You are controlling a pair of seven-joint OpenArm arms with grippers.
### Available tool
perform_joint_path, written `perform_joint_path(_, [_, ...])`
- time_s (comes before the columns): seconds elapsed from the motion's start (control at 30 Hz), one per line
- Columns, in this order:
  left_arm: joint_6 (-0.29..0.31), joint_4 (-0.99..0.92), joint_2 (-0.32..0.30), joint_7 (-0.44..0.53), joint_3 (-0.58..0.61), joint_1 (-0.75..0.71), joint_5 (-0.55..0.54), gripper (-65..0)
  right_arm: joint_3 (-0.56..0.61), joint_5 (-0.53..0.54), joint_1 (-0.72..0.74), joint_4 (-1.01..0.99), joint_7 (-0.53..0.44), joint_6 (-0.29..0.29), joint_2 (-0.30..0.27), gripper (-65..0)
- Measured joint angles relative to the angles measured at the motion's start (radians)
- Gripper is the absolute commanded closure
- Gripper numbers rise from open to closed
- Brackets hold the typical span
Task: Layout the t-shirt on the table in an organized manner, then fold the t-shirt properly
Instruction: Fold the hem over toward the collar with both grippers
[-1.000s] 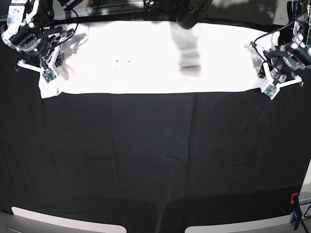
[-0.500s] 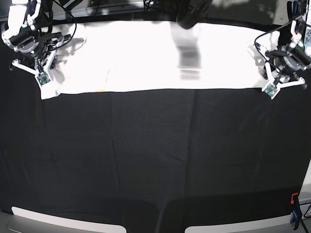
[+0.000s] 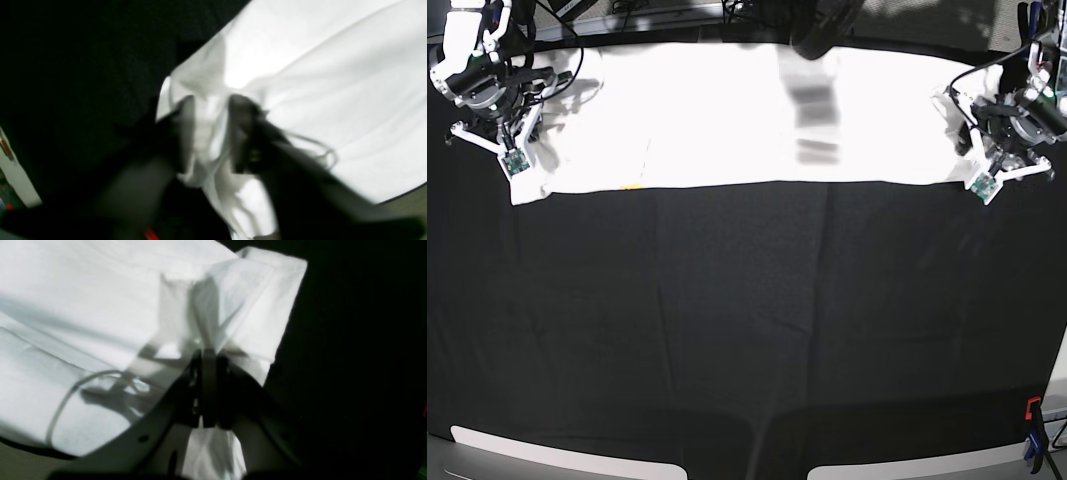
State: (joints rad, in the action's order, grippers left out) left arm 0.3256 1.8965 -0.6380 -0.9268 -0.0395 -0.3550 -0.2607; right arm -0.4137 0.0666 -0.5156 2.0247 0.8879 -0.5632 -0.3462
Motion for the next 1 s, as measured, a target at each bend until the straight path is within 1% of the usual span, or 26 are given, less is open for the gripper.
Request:
perform_joint_path(0.03, [0.001, 0.0, 0.0, 0.0, 0.0, 0.0, -0.001, -24.3, 0.0, 0.0, 0.0, 0.0, 0.0, 0.0, 0.0, 0.0])
perform_joint_path(0.07, [0.018, 0.0, 0.0, 0.002, 0.0, -0.001, -0.001, -24.3, 0.0, 0.0, 0.0, 0.0, 0.0, 0.0, 0.0, 0.0])
perform_joint_path(0.3, [0.153, 0.0, 0.0, 0.005, 0.0, -0.005, -0.001, -24.3, 0.0, 0.0, 0.0, 0.0, 0.0, 0.0, 0.0, 0.0])
perform_joint_path(0.33, [0.178, 0.0, -0.001, 0.005, 0.0, -0.008, -0.001, -24.3, 0.0, 0.0, 0.0, 0.0, 0.0, 0.0, 0.0, 0.0])
perform_joint_path(0.43, [0.227, 0.0, -0.013, 0.002, 0.0, -0.037, 0.0, -24.3, 0.0, 0.0, 0.0, 0.0, 0.0, 0.0, 0.0, 0.0])
perform_joint_path(0.5, [0.23, 0.0, -0.045, 0.002, 0.0, -0.067, -0.003, -24.3, 0.0, -0.001, 0.0, 0.0, 0.0, 0.0, 0.0, 0.0])
perform_joint_path(0.63, [0.229, 0.0, -0.142, 0.006, 0.0, -0.12, 0.0, -24.3, 0.0, -0.004, 0.0, 0.0, 0.0, 0.0, 0.0, 0.0])
perform_joint_path(0.7, [0.225, 0.0, -0.178, 0.006, 0.0, -0.141, -0.001, -24.3, 0.0, -0.004, 0.0, 0.0, 0.0, 0.001, 0.0, 0.0])
perform_joint_path(0.77, [0.217, 0.0, -0.193, 0.013, 0.0, -0.15, -0.019, -24.3, 0.0, -0.004, 0.0, 0.0, 0.0, 0.003, 0.0, 0.0])
perform_joint_path(0.87, [0.217, 0.001, -0.193, 0.023, 0.0, -0.149, -0.058, -24.3, 0.0, -0.004, 0.0, 0.0, 0.0, 0.004, 0.0, 0.0])
perform_joint_path(0.93, [0.216, 0.002, -0.193, 0.029, 0.0, -0.149, -0.057, -24.3, 0.0, -0.003, 0.0, 0.0, 0.001, 0.004, 0.0, 0.0])
perform_joint_path(0.97, [0.192, 0.002, -0.193, 0.03, 0.0, -0.149, -0.057, -24.3, 0.0, -0.002, 0.0, 0.0, 0.015, 0.004, 0.0, -4.7])
perform_joint_path(1.0, [0.166, 0.002, -0.193, 0.03, 0.0, -0.149, -0.057, -24.3, 0.0, 0.008, 0.0, 0.0, 0.027, 0.004, 0.0, -12.4])
